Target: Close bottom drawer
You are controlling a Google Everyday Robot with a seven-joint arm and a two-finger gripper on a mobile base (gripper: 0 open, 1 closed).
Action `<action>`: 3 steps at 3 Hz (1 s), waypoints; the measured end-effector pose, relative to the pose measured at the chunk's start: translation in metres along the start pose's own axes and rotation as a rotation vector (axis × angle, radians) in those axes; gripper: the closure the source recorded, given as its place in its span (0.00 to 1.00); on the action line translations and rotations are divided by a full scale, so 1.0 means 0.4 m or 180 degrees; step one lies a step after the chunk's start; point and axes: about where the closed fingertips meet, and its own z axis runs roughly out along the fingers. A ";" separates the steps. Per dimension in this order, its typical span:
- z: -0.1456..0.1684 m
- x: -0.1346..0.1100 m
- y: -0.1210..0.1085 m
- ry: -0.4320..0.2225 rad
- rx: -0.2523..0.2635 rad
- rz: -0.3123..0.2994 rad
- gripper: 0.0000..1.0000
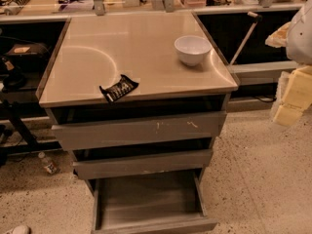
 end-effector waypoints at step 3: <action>0.000 0.000 0.000 0.0000 0.0000 0.0000 0.41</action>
Offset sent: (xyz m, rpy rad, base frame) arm 0.0000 0.0000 0.0000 0.0000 0.0000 0.0000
